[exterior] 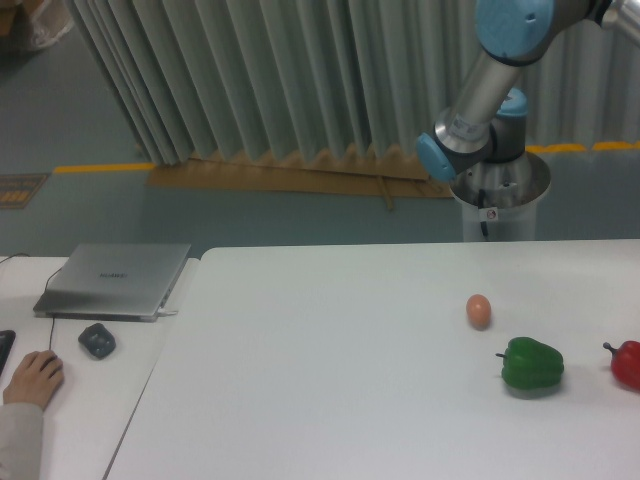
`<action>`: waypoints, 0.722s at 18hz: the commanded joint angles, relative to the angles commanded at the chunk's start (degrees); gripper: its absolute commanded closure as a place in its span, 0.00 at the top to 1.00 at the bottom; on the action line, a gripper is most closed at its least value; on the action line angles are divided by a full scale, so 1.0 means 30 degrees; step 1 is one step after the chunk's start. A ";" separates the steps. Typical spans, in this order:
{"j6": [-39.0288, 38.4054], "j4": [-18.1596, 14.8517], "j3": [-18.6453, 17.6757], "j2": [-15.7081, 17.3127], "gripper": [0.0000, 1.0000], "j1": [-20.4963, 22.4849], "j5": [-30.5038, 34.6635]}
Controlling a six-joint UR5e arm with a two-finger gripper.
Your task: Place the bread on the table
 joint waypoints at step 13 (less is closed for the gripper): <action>-0.0173 0.0029 0.0586 0.0470 1.00 0.0325 0.0117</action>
